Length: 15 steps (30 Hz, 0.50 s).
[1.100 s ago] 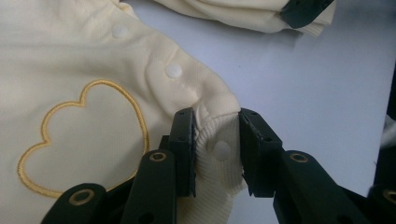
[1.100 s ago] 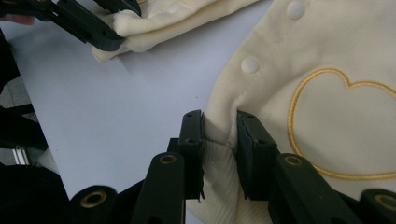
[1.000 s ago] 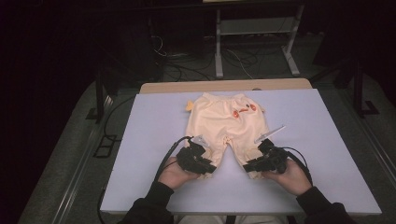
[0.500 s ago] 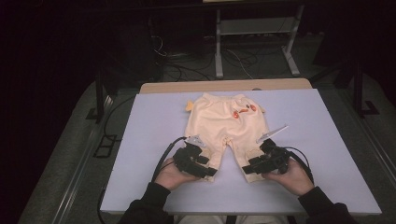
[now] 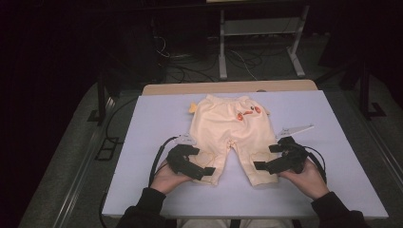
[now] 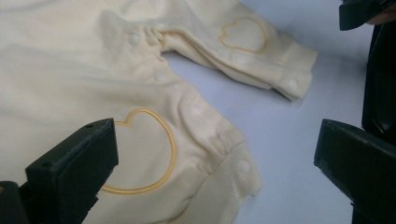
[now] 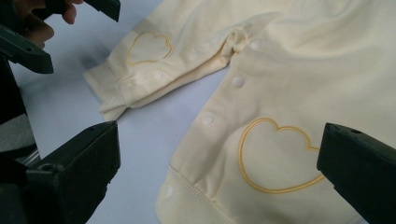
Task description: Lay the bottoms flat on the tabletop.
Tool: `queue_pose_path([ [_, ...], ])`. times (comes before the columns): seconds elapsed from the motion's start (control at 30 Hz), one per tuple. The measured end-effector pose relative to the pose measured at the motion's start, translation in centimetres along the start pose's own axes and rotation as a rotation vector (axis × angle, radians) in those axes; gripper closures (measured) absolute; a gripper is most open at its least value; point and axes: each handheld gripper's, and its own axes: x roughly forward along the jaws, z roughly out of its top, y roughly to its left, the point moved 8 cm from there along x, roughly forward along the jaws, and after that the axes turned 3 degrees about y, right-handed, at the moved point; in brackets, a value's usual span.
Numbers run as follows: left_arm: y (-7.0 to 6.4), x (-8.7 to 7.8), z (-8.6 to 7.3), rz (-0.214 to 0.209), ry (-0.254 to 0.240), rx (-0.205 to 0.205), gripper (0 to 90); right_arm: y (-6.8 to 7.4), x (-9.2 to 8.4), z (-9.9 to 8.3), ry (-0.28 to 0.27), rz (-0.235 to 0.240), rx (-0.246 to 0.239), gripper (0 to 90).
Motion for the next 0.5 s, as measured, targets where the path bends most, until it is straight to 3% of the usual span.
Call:
queue_pose_path([
  [0.17, 0.8, -1.4, 0.0, 0.045, -0.058, -0.005, 0.0, -0.7, -1.3, -0.1, -0.051, -0.020, 0.011, 0.0],
  [0.5, 1.9, -4.0, -1.4, 0.100, -0.120, -0.014, 0.0, -1.8, -3.5, -1.1, -0.134, -0.039, 0.020, 0.0],
])
